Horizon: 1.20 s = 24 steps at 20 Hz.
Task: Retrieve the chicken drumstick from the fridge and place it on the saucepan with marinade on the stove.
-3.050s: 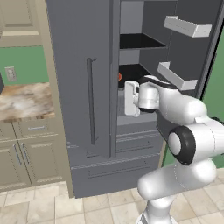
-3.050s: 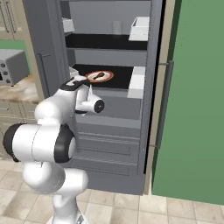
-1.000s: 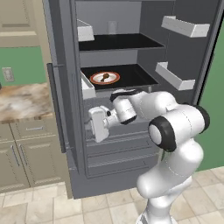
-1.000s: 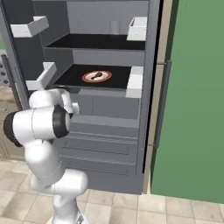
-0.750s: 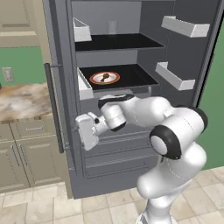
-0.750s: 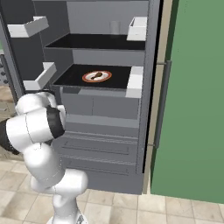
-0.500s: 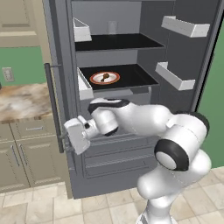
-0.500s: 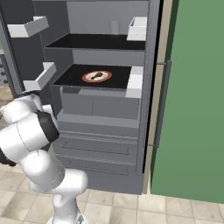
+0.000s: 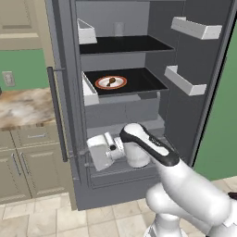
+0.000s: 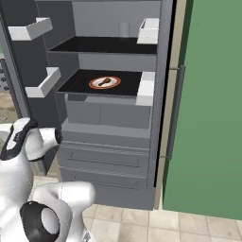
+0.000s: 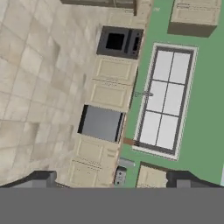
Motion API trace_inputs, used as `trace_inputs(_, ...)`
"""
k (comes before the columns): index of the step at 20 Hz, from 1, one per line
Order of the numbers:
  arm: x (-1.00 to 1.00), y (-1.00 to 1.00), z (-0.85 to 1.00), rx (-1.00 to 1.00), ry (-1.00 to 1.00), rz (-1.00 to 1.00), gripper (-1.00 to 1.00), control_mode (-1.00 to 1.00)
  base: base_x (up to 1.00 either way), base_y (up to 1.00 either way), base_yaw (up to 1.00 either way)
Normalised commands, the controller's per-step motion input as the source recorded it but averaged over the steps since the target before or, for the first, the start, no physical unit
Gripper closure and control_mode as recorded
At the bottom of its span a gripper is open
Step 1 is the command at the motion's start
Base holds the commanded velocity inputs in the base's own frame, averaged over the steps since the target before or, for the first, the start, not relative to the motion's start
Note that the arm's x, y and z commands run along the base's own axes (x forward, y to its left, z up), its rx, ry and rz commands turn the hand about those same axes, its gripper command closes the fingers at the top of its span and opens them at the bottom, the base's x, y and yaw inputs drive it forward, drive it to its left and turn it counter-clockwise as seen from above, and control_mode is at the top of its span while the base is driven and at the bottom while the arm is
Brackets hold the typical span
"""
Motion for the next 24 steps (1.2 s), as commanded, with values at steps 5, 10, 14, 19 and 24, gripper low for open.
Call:
trace_inputs(5,-0.52,-0.8,0.96,0.06,0.16,-0.37,-1.0,-1.0,0.0,0.0,0.0)
trace_inputs(10,-0.36,-0.73,0.94,0.0,0.23,-0.3,-1.0,-1.0,0.0,0.0,0.0)
trace_inputs(14,-0.61,-0.6,0.78,-0.03,0.21,-0.26,-1.0,-1.0,0.0,0.0,0.0)
trace_inputs(19,-0.71,-0.46,0.19,-0.01,0.37,-0.45,-1.0,-1.0,0.0,0.0,0.0)
trace_inputs(24,-0.37,0.0,-0.04,0.0,0.29,-0.69,-1.0,-1.0,0.0,0.0,0.0)
